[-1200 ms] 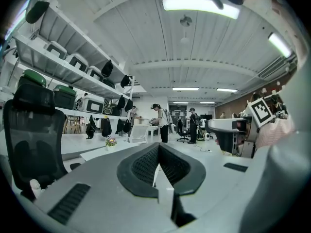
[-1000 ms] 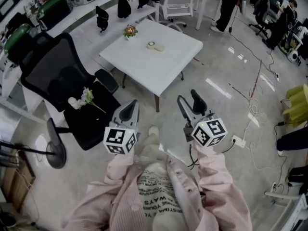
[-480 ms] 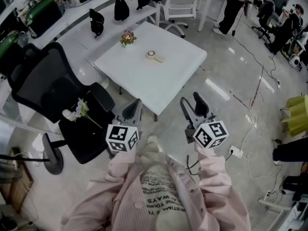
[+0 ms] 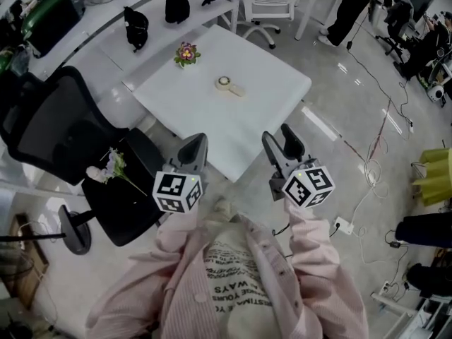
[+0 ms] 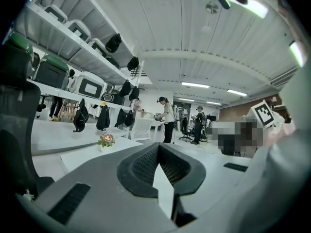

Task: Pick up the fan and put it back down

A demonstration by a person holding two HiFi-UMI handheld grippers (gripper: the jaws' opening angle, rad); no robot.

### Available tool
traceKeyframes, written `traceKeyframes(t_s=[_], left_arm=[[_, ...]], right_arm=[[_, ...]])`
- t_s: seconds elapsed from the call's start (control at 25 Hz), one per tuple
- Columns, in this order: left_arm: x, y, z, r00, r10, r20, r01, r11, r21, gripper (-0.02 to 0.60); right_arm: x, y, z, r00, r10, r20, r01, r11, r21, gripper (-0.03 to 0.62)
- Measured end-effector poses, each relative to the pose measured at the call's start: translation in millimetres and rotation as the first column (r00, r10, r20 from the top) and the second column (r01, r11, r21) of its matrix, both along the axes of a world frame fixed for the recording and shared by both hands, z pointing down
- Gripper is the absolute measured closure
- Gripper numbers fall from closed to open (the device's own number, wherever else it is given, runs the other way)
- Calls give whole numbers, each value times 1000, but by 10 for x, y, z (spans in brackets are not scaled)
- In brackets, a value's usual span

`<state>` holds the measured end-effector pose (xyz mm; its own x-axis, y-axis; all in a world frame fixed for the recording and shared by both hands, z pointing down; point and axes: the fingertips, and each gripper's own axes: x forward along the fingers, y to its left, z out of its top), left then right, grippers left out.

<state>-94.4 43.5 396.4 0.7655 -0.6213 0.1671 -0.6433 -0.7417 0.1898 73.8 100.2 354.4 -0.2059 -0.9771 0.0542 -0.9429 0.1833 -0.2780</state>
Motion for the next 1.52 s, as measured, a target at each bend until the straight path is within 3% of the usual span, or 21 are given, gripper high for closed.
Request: traceKeyframes(t_s=[0.4, 0.84, 1.2, 1.52], left_arm=[[132, -381, 131, 1000, -16, 10, 16, 999, -40, 580], [474, -1112, 485, 993, -109, 47, 115, 983, -142, 580], [894, -1631, 855, 978, -190, 88, 207, 943, -261, 580], [1143, -1951, 1181, 963, -229, 140, 263, 913, -311, 580]], right_arm=[[147, -485, 168, 999, -23, 24, 24, 999, -46, 370], [470, -1483, 575, 989, -149, 10, 149, 978, -143, 370], [691, -2325, 1102, 949, -314, -3, 301, 912, -280, 370], [673, -2872, 1696, 891, -454, 12, 413, 800, -436, 371]])
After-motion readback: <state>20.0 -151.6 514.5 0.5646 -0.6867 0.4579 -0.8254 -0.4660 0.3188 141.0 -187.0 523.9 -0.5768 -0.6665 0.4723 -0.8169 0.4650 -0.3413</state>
